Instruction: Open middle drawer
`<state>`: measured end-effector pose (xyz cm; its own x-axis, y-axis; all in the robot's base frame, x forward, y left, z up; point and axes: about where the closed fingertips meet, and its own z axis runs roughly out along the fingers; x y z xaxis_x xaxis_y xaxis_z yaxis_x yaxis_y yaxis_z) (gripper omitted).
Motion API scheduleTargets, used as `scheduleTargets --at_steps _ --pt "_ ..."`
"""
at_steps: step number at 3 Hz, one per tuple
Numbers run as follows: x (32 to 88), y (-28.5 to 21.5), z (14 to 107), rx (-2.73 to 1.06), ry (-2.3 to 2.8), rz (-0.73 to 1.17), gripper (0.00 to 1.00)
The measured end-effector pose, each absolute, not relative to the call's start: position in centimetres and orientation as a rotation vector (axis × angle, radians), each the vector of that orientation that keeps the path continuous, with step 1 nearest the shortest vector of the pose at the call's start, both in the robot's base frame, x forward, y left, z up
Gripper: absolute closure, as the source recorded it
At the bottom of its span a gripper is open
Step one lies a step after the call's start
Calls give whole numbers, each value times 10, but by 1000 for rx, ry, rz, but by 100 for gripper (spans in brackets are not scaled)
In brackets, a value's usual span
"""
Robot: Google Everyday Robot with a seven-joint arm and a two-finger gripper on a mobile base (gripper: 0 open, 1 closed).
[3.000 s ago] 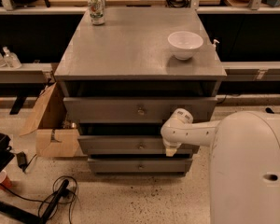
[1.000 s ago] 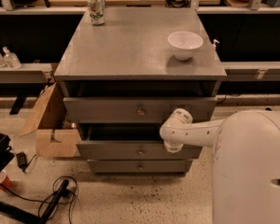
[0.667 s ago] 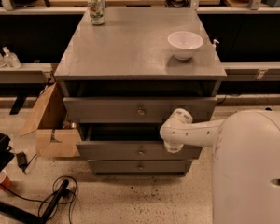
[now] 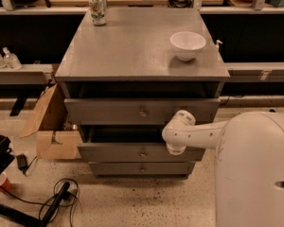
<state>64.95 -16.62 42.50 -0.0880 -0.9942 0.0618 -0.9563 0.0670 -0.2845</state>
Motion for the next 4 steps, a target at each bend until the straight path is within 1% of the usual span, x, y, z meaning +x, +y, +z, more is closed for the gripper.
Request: scheduleTargets --at_steps 2,3,4 --pt "649 -166 426 -2014 2180 -381 100" --pt "649 -166 426 -2014 2180 -381 82" --pt "649 -166 426 -2014 2180 -381 51"
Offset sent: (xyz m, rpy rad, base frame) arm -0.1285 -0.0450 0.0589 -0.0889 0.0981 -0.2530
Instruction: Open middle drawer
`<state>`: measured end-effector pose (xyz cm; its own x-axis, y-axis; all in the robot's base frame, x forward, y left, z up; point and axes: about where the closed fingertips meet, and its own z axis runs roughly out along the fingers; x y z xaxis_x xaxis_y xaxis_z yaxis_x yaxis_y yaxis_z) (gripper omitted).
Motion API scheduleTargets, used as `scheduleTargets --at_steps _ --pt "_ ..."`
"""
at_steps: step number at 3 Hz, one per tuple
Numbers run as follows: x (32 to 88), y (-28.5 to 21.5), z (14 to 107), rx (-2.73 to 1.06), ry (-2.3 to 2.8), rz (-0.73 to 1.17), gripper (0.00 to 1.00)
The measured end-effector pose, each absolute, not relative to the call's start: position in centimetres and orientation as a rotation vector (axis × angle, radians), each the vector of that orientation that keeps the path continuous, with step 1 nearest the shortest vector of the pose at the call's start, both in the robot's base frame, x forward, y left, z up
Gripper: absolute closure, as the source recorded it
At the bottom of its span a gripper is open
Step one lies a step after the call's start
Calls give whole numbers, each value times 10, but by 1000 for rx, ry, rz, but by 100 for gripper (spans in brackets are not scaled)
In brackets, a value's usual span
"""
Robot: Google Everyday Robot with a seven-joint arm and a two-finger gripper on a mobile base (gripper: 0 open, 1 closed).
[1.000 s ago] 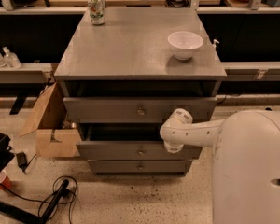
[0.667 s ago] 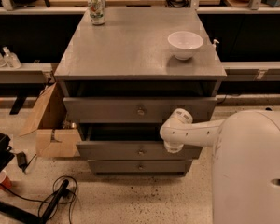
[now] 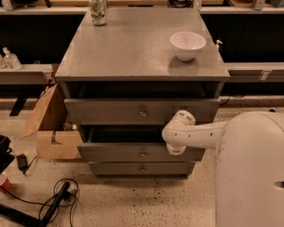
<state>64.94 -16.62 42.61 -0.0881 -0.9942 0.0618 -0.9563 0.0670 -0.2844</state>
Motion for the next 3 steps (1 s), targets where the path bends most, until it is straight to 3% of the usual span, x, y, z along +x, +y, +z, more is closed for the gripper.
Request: scheduleTargets --at_steps 2,3 --pt "649 -166 426 -2014 2180 -381 5" --pt "649 -166 425 -2015 2181 -379 0"
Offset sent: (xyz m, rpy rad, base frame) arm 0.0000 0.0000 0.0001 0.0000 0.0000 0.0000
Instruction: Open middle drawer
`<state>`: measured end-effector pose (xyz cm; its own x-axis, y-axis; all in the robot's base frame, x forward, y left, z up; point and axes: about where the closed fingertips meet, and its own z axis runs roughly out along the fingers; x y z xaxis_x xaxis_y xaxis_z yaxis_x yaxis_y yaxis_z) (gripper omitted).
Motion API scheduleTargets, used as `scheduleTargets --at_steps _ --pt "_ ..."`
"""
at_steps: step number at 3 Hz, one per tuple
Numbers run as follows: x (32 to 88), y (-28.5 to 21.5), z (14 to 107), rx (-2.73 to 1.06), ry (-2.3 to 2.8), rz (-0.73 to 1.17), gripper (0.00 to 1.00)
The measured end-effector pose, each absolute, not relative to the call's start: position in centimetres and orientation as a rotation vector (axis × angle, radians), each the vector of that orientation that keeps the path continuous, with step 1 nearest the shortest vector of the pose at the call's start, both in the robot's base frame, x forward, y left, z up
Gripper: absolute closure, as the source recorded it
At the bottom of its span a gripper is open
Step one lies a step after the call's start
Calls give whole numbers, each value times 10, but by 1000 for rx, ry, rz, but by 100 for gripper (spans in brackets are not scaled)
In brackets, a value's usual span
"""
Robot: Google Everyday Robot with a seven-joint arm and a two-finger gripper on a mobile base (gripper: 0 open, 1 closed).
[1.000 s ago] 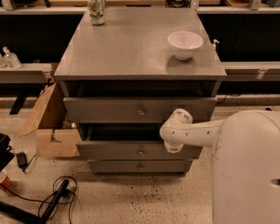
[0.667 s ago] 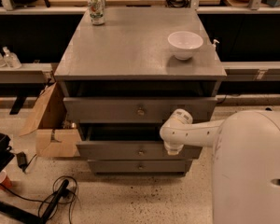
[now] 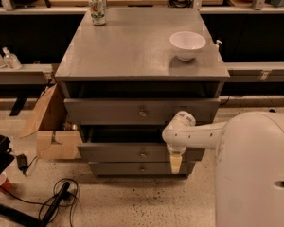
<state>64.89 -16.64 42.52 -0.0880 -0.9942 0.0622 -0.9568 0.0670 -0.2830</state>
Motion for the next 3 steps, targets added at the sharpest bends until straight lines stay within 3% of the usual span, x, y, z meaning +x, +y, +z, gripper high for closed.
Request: scheduleTargets --at_steps 3 --pt "648 -171 413 -2020 2247 -211 0"
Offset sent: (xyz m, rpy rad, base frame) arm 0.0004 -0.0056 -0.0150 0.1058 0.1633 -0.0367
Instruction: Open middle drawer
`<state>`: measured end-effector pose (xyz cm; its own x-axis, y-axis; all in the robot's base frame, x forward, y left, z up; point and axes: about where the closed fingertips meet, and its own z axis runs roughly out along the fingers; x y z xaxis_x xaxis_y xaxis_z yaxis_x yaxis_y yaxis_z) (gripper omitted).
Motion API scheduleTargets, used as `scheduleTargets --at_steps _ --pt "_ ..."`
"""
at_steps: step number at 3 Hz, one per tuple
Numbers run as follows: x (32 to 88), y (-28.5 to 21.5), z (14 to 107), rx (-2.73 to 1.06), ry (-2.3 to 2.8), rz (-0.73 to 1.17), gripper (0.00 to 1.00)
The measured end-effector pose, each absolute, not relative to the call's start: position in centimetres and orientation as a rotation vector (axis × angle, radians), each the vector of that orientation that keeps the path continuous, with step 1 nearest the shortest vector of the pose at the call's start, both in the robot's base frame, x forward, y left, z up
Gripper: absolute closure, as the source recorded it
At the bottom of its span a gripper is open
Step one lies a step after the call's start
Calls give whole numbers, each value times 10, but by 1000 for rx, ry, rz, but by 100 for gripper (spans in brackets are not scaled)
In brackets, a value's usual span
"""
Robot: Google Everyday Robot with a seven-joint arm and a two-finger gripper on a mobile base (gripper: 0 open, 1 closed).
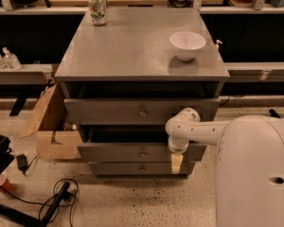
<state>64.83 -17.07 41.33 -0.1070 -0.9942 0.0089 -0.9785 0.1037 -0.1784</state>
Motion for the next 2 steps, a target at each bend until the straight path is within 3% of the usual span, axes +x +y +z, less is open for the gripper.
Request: scheduleTargets --at_steps 2 --pt "622 -171 402 -2045 2290 -211 51"
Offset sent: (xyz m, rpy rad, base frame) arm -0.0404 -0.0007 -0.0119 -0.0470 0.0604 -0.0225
